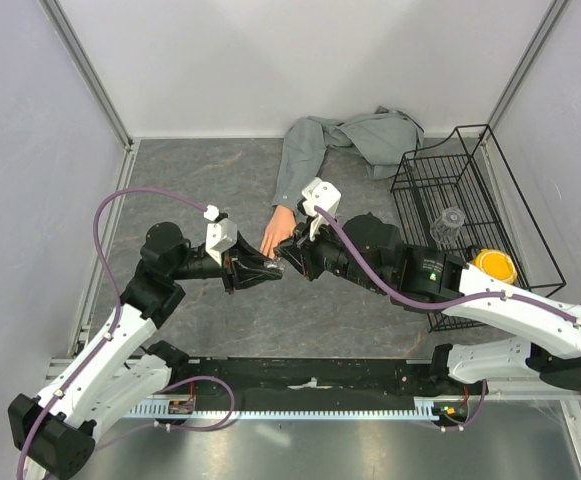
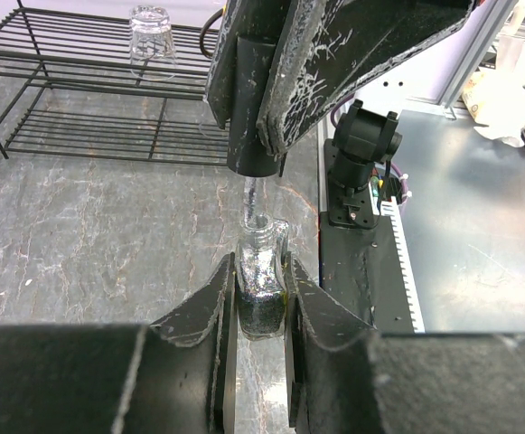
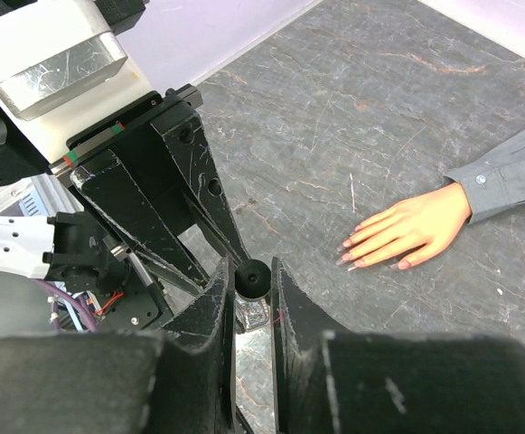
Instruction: Paint the nails
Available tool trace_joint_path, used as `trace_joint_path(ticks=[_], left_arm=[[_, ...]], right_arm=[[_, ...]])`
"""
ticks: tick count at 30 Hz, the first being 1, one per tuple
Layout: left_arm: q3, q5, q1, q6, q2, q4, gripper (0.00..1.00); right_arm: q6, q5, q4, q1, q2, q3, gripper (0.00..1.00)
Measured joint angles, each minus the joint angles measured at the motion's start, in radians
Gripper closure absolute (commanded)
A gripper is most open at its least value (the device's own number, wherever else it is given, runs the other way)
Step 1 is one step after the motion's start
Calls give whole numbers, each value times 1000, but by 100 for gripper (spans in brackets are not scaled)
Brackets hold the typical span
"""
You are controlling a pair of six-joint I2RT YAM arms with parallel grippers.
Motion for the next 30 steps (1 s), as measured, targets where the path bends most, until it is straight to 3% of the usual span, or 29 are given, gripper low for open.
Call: trace_joint_path(ticks=[30], left_arm=[[0,-1,0,0,0,0,98]], right_arm=[[-1,8,-4,0,-11,0,100]])
